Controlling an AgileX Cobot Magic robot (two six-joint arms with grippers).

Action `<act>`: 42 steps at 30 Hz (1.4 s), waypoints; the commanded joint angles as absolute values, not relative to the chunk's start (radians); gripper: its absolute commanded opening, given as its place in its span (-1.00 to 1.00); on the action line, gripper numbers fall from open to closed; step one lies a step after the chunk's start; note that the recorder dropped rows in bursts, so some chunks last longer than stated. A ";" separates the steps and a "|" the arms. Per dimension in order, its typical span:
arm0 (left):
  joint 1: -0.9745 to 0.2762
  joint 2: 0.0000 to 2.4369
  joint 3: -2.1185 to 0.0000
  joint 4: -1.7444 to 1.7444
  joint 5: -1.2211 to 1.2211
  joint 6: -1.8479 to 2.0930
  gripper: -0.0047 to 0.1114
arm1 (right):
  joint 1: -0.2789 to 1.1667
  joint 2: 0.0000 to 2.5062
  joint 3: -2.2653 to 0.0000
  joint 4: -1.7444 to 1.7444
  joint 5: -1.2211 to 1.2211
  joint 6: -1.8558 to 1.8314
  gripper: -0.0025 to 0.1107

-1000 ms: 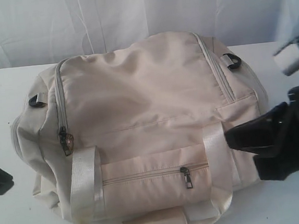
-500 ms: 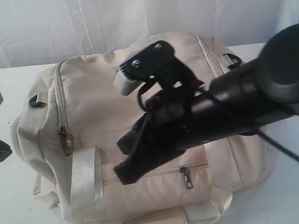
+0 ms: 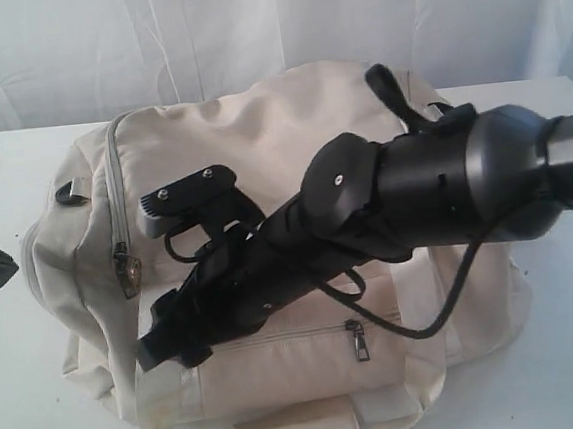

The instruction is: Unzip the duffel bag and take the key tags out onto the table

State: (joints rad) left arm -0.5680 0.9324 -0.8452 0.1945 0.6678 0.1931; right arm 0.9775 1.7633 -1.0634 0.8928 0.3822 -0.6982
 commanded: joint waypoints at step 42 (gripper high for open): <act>-0.572 0.960 -0.817 0.075 0.562 0.244 -0.92 | 0.966 1.486 -0.841 0.000 0.955 -0.166 -0.96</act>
State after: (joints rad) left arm -0.5680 0.9403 -0.7660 0.1070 0.4771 0.2180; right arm 0.9755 1.5058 -0.8517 0.0363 0.8736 -0.1637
